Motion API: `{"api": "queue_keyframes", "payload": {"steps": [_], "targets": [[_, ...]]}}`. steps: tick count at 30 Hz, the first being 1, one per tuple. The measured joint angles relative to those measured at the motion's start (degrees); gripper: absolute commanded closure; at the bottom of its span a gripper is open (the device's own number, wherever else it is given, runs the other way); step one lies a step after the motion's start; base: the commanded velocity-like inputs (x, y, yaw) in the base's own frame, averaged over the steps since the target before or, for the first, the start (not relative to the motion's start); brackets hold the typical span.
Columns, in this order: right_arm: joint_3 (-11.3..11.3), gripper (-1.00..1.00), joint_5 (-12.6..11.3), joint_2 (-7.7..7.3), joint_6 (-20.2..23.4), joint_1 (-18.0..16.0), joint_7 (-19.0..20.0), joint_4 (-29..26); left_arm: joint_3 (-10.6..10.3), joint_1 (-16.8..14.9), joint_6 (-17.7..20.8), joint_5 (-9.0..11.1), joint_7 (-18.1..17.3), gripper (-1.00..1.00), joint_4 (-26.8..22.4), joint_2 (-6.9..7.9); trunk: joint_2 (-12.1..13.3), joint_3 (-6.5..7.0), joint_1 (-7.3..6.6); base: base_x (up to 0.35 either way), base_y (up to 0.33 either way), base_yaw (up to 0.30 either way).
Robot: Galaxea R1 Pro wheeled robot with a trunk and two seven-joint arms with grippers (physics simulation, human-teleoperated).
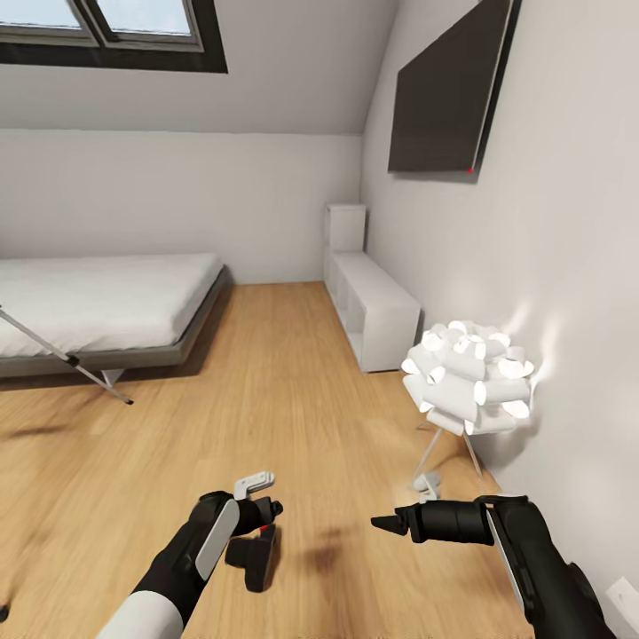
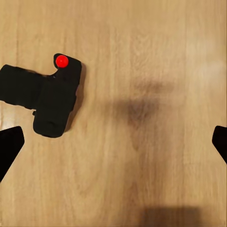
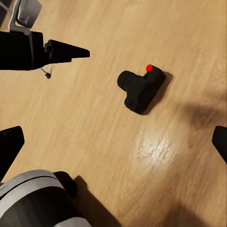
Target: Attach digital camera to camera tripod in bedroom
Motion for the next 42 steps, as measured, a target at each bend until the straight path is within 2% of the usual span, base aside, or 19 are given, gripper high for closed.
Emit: {"api": "queue_keyframes", "payload": {"steps": [8, 13, 15, 29, 42], "targets": [[0.05, -1.00, 0.04, 0.00, -0.06, -0.01, -0.01, 0.01, 0.00, 0.00, -0.03, -1.42, 0.59, -1.00, 0.07, -0.03, -0.11, -1.77, 0.21, 0.000, 0.000, 0.000], [0.06, -1.00, 0.07, 0.00, -0.08, -0.03, -0.01, 0.02, 0.01, 0.00, -0.01, -3.73, 1.87, -1.00, 0.09, -0.10, -0.18, -2.88, 0.33, 0.000, 0.000, 0.000], [0.06, -1.00, 0.08, 0.04, -0.09, -0.02, -0.01, 0.00, 0.02, 0.00, 0.00, -5.60, 2.73, -1.00, -0.03, -0.17, -0.20, -3.33, 0.39, 0.000, 0.000, 0.000], [0.06, -1.00, 0.08, 0.09, -0.09, -0.01, -0.14, 0.04, 0.02, 0.00, -0.01, -9.40, 3.09, -1.00, 0.21, -0.43, -0.39, -6.43, 0.75, 0.000, 0.000, 0.000], [0.06, -1.00, 0.04, -0.04, -0.13, -0.04, 0.00, -0.20, 0.03, 0.00, -0.09, -9.99, 3.03, -1.00, 0.42, -0.48, -0.57, -9.31, 1.08, 0.000, 0.000, 0.000]]}}
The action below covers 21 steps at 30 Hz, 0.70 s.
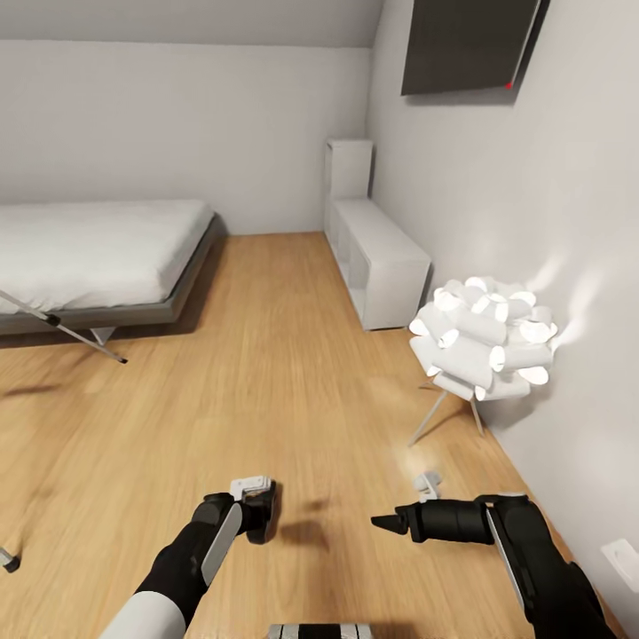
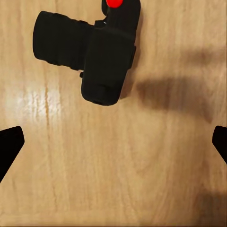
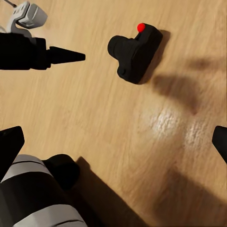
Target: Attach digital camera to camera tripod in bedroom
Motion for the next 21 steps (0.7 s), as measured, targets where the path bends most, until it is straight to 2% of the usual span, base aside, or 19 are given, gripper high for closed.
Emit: {"api": "queue_keyframes", "payload": {"steps": [21], "targets": [[-0.06, -1.00, -0.13, -0.13, 0.04, 0.01, 0.37, -0.55, 0.16, 0.01, -0.01, 0.02, 0.00, -1.00, -0.07, 0.00, -0.28, -4.66, 0.54, 0.000, 0.000, 0.000]]}}
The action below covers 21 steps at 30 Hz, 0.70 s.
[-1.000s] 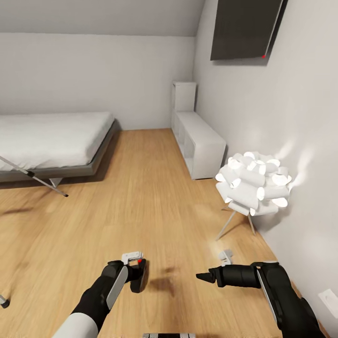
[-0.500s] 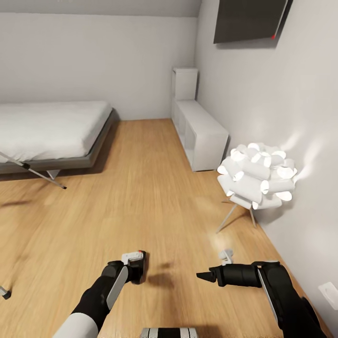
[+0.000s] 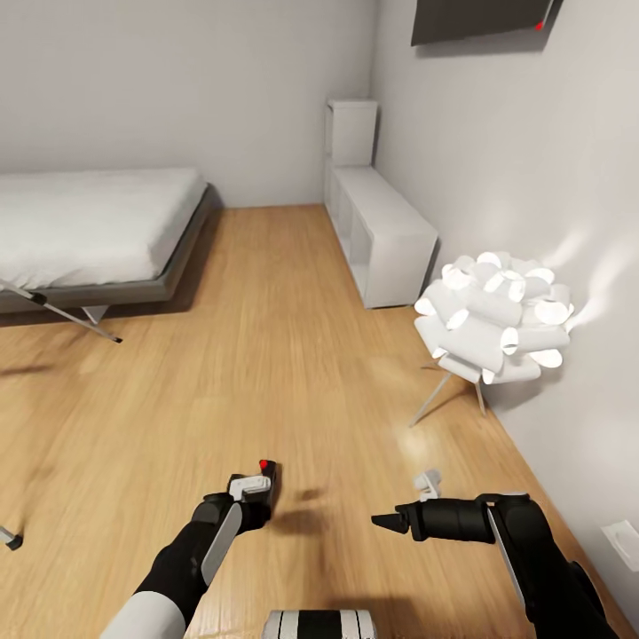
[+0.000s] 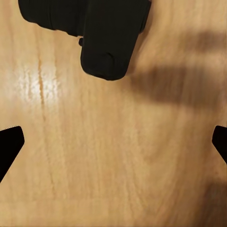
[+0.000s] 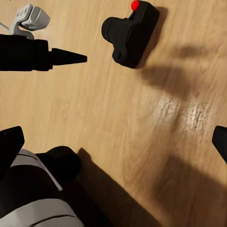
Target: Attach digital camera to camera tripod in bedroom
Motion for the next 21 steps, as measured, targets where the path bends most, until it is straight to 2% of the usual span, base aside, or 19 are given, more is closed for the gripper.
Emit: {"api": "queue_keyframes", "payload": {"steps": [7, 14, 21], "targets": [[-0.01, -1.00, -0.33, -0.03, 0.10, 0.01, 0.81, -0.43, 0.01, -0.01, 0.00, 0.00, 0.00, -1.00, 0.00, -0.01, -0.09, -1.55, 0.18, 0.000, 0.000, 0.000], [0.10, -1.00, -0.45, -0.17, 0.83, 0.01, 6.37, -3.25, 0.01, -0.01, 0.00, 0.00, 0.00, -1.00, 0.00, 0.00, -0.19, -3.10, 0.36, 0.000, 0.000, 0.000], [-0.17, -1.00, -0.70, -0.52, 0.99, -0.01, 8.50, -6.07, 0.01, 0.00, 0.00, 0.00, 0.00, -1.00, 0.00, 0.00, -0.28, -4.66, 0.54, 0.000, 0.000, 0.000]]}}
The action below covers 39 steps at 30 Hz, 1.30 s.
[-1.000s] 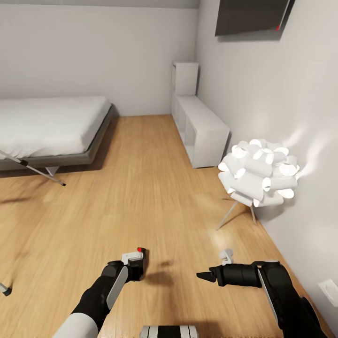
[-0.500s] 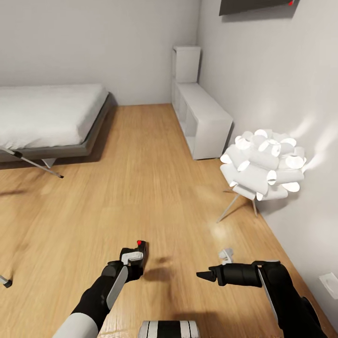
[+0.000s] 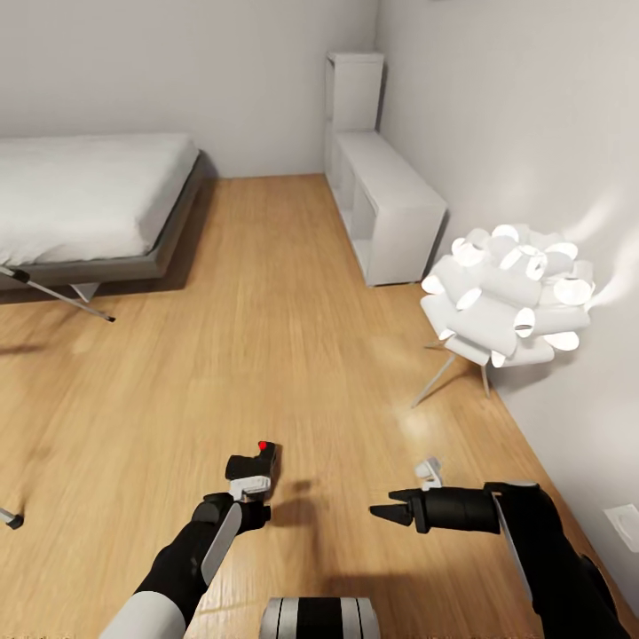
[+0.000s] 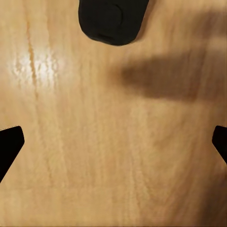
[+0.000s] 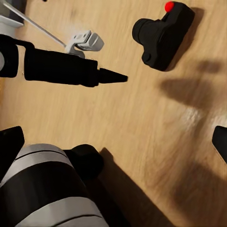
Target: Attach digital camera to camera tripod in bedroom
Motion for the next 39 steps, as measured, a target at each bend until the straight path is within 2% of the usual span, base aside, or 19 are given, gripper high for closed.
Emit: {"api": "queue_keyframes", "payload": {"steps": [7, 13, 22, 29, 32, 39], "targets": [[-2.64, -1.00, -3.42, -0.43, -0.06, -0.01, 0.36, -1.15, -0.05, -0.01, 0.00, -0.06, 0.00, -1.00, -0.23, 0.00, -0.09, -1.55, 0.18, 0.000, 0.000, 0.000], [-3.84, -1.00, -4.89, -0.82, 0.00, -0.01, 0.35, -1.40, -0.04, -0.02, -0.04, -0.08, 0.00, -1.00, -1.02, -0.04, -0.17, -2.88, 0.33, 0.000, 0.000, 0.000], [-3.48, -1.00, -4.64, -0.30, -0.01, -0.01, -0.06, -1.35, -0.54, -0.01, 0.06, -0.06, -0.18, -1.00, -8.21, 0.16, -0.30, -4.88, 0.57, 0.000, 0.000, 0.000], [-3.28, -1.00, -4.61, 0.01, 0.00, -0.01, -0.16, -1.39, -0.93, -0.01, 0.22, -0.41, -0.08, -1.00, -9.96, 0.27, -0.39, -6.43, 0.75, 0.000, 0.000, 0.000], [-3.34, -1.00, -4.60, 0.03, 0.03, -0.01, -0.17, -1.40, -1.14, -0.01, 0.24, -1.71, -0.04, -1.00, -10.20, 0.27, -0.43, -7.09, 0.82, 0.000, 0.000, 0.000], [-3.65, -1.00, -4.91, -0.04, 0.09, 0.00, -0.18, -1.40, -1.40, -0.01, 0.31, -9.11, -0.11, -1.00, -10.43, 0.19, -0.52, -8.65, 1.01, 0.000, 0.000, 0.000]]}}
